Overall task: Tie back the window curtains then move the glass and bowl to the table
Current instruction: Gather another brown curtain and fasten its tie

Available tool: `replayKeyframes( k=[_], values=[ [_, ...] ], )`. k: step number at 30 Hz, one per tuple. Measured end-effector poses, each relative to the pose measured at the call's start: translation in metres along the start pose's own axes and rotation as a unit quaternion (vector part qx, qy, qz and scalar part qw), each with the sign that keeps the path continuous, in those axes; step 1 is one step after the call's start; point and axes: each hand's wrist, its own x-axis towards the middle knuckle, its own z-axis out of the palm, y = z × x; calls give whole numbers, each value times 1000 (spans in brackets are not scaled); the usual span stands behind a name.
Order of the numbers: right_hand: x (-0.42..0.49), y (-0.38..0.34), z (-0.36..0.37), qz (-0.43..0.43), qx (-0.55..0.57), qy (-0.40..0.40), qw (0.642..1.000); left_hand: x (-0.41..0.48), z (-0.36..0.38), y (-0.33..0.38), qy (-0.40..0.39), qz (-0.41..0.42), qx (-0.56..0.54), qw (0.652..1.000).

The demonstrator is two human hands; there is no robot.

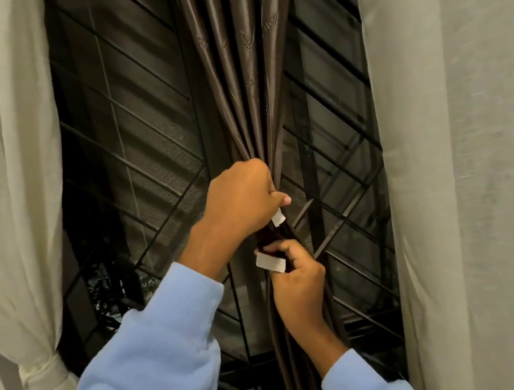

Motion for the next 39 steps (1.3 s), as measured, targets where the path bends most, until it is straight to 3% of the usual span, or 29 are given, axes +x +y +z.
replayKeyframes(
  k=[9, 13, 19, 25, 30, 39],
  values=[
    [33, 16, -17, 34, -110, -69, 991, -2, 1, -13, -58, 58, -174, 981],
    [35, 1, -31, 14, -93, -188, 978, 4, 28, -41, -44, 59, -249, 966],
    [40, -31, -53, -214, -159, -217, 939, 8, 53, -63, -40, 62, -328, 942],
    [87, -45, -55, -437, -232, -260, 829, 18, 53, -67, -50, 128, -312, 940],
    [122, -54, -43, -339, -241, -312, 854, 17, 60, -66, -30, 171, -283, 943],
    [135, -55, -31, -299, -304, -206, 881, 4, 74, -68, 141, 124, -297, 936]
  ],
)
